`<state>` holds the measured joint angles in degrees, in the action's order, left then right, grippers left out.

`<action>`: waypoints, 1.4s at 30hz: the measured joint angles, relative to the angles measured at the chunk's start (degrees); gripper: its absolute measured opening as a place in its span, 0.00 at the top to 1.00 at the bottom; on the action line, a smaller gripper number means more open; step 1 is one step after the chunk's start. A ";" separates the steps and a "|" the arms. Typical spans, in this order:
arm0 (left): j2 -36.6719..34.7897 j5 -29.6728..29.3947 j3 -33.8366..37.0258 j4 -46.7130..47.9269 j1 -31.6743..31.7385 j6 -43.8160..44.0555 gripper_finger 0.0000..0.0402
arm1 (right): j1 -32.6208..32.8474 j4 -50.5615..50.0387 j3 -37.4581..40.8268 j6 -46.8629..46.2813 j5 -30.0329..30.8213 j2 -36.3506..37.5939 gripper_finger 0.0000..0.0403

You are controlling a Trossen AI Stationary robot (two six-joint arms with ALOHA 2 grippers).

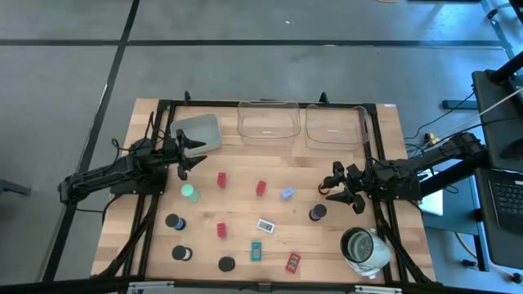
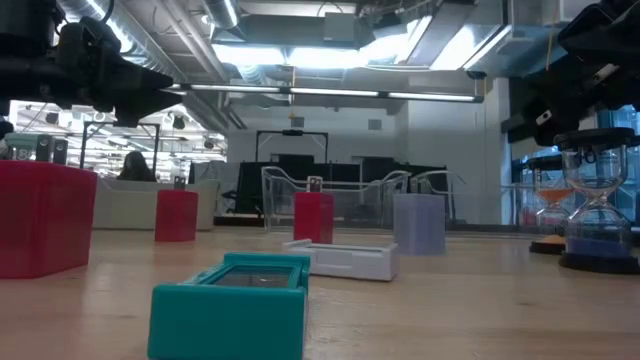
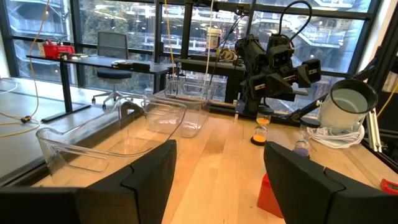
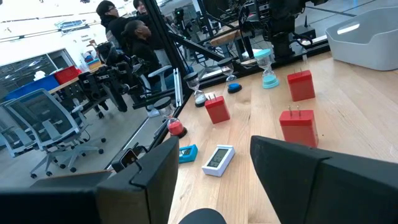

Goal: Pick & Place Office items

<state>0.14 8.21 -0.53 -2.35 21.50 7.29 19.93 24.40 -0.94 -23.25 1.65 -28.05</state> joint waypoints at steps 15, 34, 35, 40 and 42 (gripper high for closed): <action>0.00 0.00 0.00 0.00 -0.02 0.00 0.40 | 0.01 -0.01 0.00 -0.01 0.00 0.01 0.50; 0.00 0.00 0.01 0.00 -0.01 0.00 0.40 | 0.02 0.81 0.01 -0.30 8.68 0.00 0.49; 0.00 0.00 0.01 0.02 -0.02 0.00 0.40 | 0.01 0.87 0.00 -0.37 9.66 0.01 0.49; 0.00 -0.01 0.01 0.00 -0.01 -0.23 0.40 | -0.01 0.83 -0.01 -3.96 11.33 0.00 0.49; 0.00 -0.39 0.02 0.00 -0.02 -2.47 0.40 | -0.01 0.88 -0.01 -5.15 11.58 0.00 0.49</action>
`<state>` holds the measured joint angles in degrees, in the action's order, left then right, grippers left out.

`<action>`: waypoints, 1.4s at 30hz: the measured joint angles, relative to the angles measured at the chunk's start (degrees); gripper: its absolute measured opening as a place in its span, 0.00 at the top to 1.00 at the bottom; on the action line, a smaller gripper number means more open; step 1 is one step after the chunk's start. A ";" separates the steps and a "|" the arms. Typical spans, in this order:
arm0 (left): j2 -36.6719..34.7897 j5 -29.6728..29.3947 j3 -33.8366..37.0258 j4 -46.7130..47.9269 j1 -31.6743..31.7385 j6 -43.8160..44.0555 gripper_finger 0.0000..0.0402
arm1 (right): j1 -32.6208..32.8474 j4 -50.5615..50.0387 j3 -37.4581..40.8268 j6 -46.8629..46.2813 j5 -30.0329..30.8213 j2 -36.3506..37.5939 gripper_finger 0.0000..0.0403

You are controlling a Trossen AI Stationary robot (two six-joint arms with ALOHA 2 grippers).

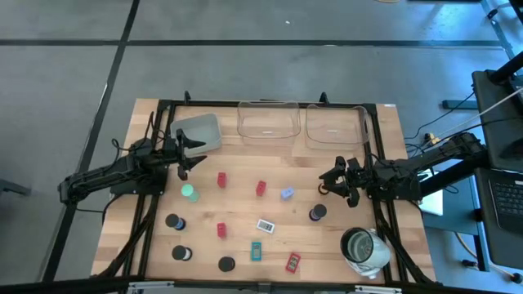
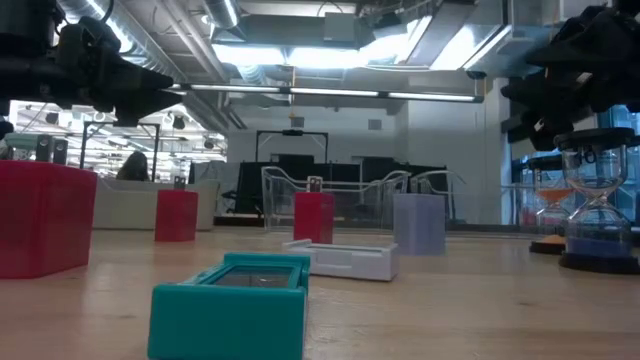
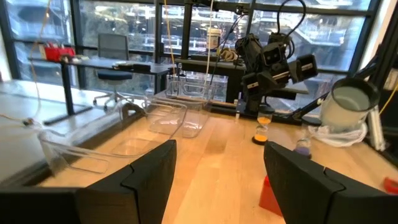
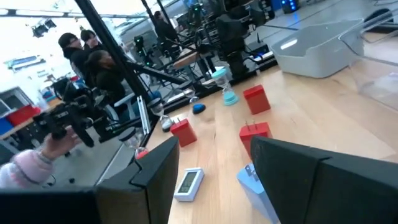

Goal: Pick & Place Office items
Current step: Put the yellow hourglass into the right transparent bin

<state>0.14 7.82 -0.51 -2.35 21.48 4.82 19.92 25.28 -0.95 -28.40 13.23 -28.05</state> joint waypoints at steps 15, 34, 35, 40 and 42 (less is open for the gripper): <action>0.00 -4.09 -0.02 -0.40 0.02 -2.56 0.40 | 0.00 0.04 0.02 0.33 3.84 0.00 0.49; -0.01 -15.42 -0.01 -0.44 0.02 -2.60 0.40 | 0.00 0.02 0.00 -1.24 23.69 0.00 0.48; 0.00 -16.07 -0.01 -0.44 0.01 -2.60 0.40 | 0.00 -0.06 0.02 -1.87 23.83 0.02 0.47; 0.00 -17.36 -0.02 -0.46 0.00 -2.60 0.40 | 0.00 -1.30 0.00 -3.68 24.34 0.00 0.35; 0.00 -17.31 0.00 -0.46 0.02 -2.60 0.40 | -0.06 -1.27 0.01 -3.76 26.10 0.00 0.30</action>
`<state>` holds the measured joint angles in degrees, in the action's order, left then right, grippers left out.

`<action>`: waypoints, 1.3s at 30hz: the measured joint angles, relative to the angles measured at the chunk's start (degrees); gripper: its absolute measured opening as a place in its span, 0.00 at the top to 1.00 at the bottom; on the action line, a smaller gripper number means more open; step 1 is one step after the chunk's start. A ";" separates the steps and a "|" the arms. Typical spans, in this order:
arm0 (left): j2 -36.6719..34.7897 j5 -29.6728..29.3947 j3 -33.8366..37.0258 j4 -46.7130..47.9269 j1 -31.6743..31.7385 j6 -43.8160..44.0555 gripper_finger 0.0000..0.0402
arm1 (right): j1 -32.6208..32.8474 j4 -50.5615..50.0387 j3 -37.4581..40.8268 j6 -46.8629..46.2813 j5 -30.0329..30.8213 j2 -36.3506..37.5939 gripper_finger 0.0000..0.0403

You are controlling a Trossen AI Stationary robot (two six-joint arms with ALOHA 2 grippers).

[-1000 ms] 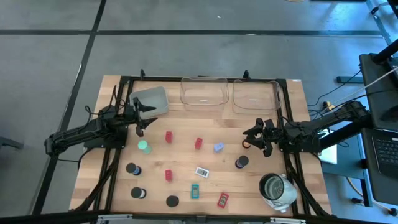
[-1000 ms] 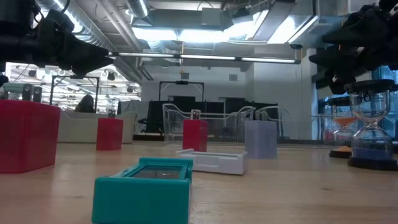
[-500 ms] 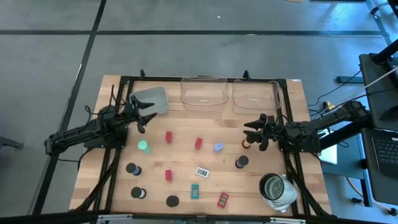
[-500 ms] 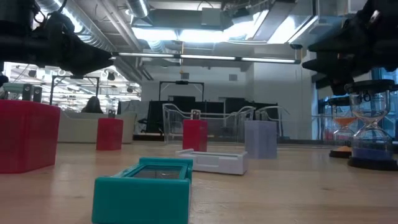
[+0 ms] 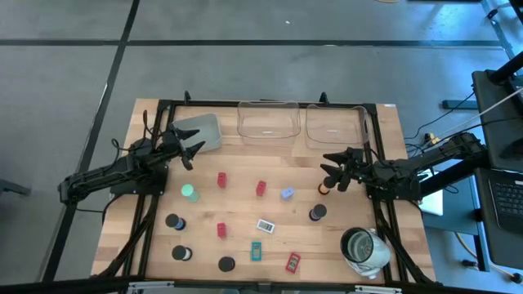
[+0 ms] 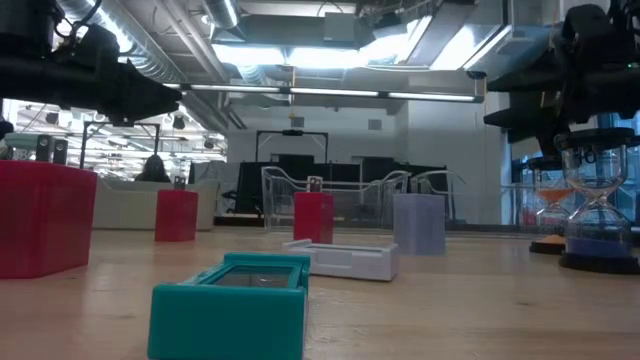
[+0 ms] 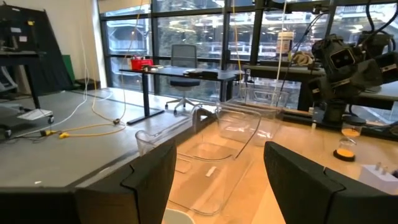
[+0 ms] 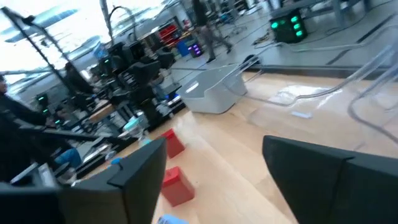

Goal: Pick & Place Office items
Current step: Put the yellow hourglass into the right transparent bin

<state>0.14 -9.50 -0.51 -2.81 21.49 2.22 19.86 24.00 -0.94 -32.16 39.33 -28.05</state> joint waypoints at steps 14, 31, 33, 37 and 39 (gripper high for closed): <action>0.00 -1.31 -0.02 -0.29 -0.01 3.84 0.40 | -3.46 -27.75 -15.00 -6.49 -0.63 -0.15 0.22; 0.00 -1.43 0.00 -0.28 0.00 10.69 0.40 | -3.44 -59.36 -31.42 -16.77 -21.44 -13.52 0.22; 0.00 -1.76 -0.02 -0.28 -0.02 10.69 0.40 | -3.55 -59.25 -31.42 -16.65 -21.86 -15.27 0.21; 0.00 -3.69 0.00 -0.30 0.00 10.59 0.40 | -3.70 -59.25 -31.42 -14.73 -22.06 -17.27 0.18; 0.00 -4.54 0.00 -0.28 -0.01 10.56 0.40 | -3.70 -59.29 -31.42 -12.24 -22.03 -17.90 0.15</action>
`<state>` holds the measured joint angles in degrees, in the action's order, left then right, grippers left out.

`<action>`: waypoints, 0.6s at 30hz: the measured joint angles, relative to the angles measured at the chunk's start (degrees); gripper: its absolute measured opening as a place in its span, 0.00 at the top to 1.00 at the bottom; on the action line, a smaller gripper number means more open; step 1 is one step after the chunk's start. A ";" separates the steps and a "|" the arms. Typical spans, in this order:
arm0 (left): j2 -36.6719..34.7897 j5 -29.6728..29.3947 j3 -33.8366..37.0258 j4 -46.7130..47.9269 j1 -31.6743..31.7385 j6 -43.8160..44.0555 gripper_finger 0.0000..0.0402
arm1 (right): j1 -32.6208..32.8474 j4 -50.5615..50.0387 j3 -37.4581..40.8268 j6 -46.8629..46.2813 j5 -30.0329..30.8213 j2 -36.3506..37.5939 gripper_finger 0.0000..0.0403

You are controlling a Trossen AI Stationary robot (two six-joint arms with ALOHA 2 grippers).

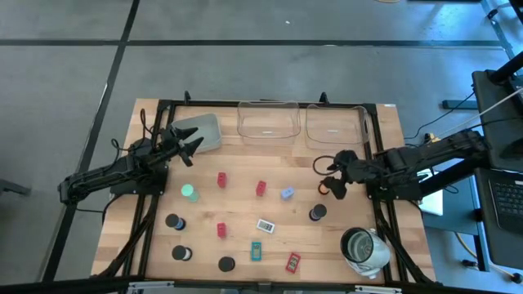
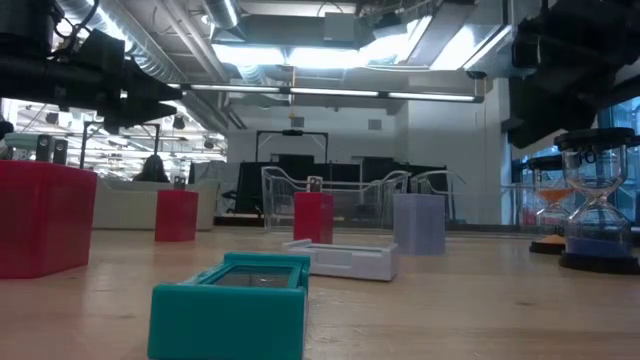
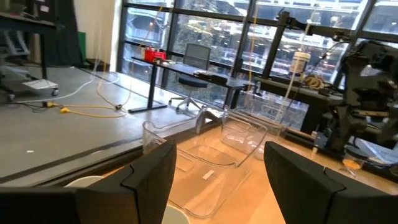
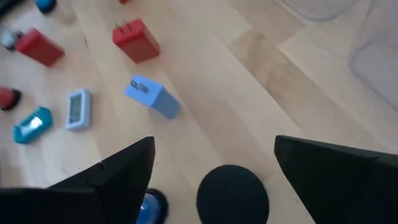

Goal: Pick & Place Office items
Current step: Put the yellow hourglass into the right transparent bin

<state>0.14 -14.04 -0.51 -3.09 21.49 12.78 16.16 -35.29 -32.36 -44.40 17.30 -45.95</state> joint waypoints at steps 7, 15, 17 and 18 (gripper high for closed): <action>0.00 -0.05 0.00 0.00 0.01 0.00 0.40 | 0.00 0.00 0.00 9.01 -0.83 -2.18 0.11; 0.00 -0.05 0.00 0.02 0.00 -0.01 0.40 | 0.00 -3.92 0.00 10.82 -1.75 -5.72 0.11; 0.00 -0.04 -0.01 0.02 0.00 -0.01 0.40 | 0.00 -3.96 0.00 10.83 -1.96 -6.51 0.11; 0.00 -0.04 0.00 0.02 -0.01 -0.01 0.40 | 0.00 -3.98 0.00 10.82 -2.09 -6.76 0.11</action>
<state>0.14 -14.08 -0.51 -3.07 21.47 12.77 16.16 -39.27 -32.36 -33.58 15.21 -52.71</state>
